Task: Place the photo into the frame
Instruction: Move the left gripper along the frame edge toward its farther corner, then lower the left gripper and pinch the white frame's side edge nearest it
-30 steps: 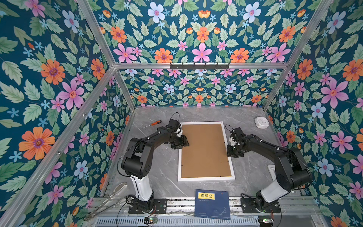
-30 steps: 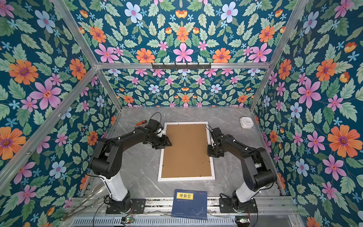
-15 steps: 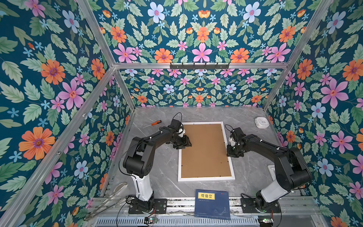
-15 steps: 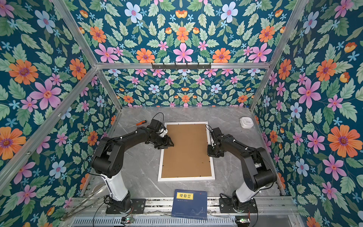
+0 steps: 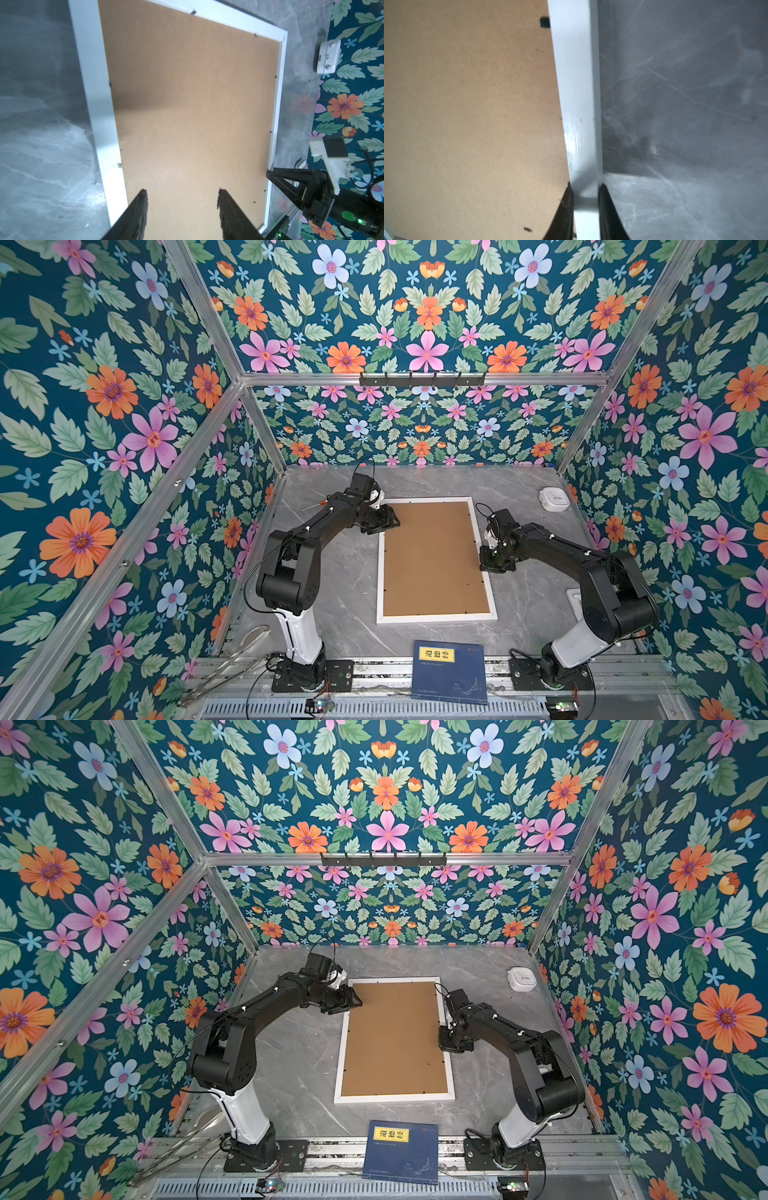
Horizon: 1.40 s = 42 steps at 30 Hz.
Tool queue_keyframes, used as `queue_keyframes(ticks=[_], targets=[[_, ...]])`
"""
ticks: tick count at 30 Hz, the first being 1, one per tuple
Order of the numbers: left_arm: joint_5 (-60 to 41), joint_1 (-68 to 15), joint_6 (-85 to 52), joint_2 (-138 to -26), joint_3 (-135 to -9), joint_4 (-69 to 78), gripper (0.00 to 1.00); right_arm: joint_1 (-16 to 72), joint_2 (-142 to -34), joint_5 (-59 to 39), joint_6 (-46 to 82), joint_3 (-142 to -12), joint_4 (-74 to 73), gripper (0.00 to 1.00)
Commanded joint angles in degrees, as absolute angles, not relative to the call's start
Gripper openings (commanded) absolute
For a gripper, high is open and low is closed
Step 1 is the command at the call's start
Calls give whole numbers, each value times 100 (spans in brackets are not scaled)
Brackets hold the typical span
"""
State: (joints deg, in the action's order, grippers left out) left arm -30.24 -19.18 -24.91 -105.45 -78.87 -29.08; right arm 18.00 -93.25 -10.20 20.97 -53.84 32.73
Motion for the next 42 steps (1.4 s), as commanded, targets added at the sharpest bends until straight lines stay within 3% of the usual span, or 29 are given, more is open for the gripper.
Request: queue_keyframes(ticks=[1,21,42], targets=[[-2945,-1846,-2307,-10605,-8077,-3022,59,1818,-9448,-962,2154,-5344,3362,0],[-3206,-1565,-2180,-11917,-9177,-3082,59,1815,-9413,-940,2127,-5348,3410,0],[-3421,-1468,-2153,-12482,-9458,-3124,58,1815,-9414,-960,2136,-5330,3410,0]])
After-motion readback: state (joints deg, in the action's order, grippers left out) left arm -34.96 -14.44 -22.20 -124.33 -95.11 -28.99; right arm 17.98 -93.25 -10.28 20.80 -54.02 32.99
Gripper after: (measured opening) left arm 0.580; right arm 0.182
